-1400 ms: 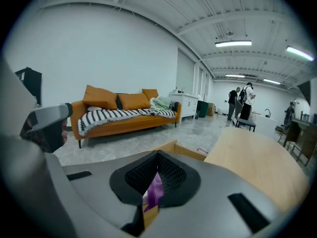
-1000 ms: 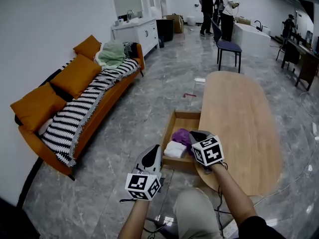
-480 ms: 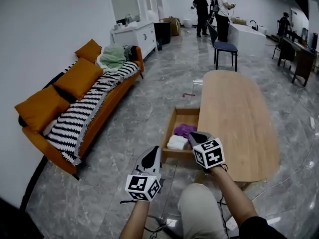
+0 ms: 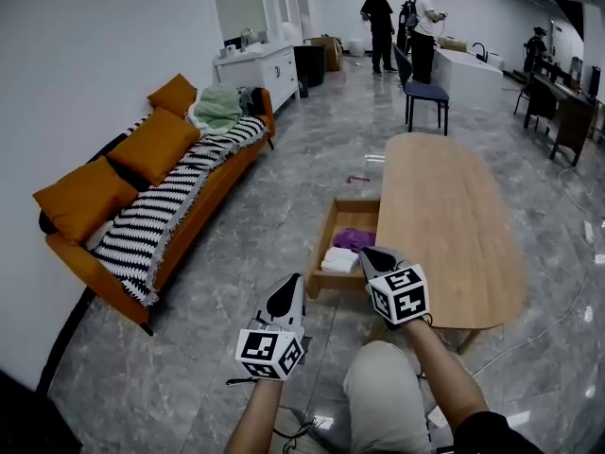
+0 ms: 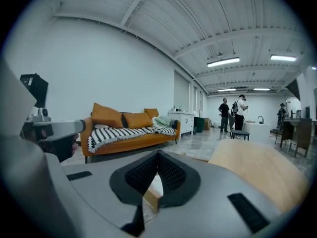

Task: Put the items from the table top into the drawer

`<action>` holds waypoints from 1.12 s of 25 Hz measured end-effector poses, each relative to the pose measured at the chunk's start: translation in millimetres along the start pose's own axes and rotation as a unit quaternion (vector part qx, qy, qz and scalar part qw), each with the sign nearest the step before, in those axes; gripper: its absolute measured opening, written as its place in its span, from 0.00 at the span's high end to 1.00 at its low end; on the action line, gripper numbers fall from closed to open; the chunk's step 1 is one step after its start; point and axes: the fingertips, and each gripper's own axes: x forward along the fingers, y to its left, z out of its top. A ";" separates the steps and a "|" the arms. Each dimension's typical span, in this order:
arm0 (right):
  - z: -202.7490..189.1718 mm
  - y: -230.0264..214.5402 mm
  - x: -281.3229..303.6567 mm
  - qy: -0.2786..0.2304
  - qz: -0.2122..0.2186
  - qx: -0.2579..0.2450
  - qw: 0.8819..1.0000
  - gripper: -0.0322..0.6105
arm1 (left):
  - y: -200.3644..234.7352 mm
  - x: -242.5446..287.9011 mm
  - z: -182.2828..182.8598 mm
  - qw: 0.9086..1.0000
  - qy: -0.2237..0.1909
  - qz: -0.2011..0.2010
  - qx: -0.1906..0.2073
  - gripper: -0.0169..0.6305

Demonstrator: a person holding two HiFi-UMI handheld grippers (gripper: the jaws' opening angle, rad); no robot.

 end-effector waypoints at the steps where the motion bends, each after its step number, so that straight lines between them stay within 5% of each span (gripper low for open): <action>1: 0.6 3.4 -2.8 -0.002 0.000 -0.002 1.000 0.92 | -0.6 -3.6 0.6 1.000 -0.001 0.000 0.000 0.97; 28: 5.8 39.4 -35.9 -0.024 -0.001 -0.028 0.999 0.92 | -8.1 -39.6 1.4 1.000 -0.007 -0.003 -0.005 0.97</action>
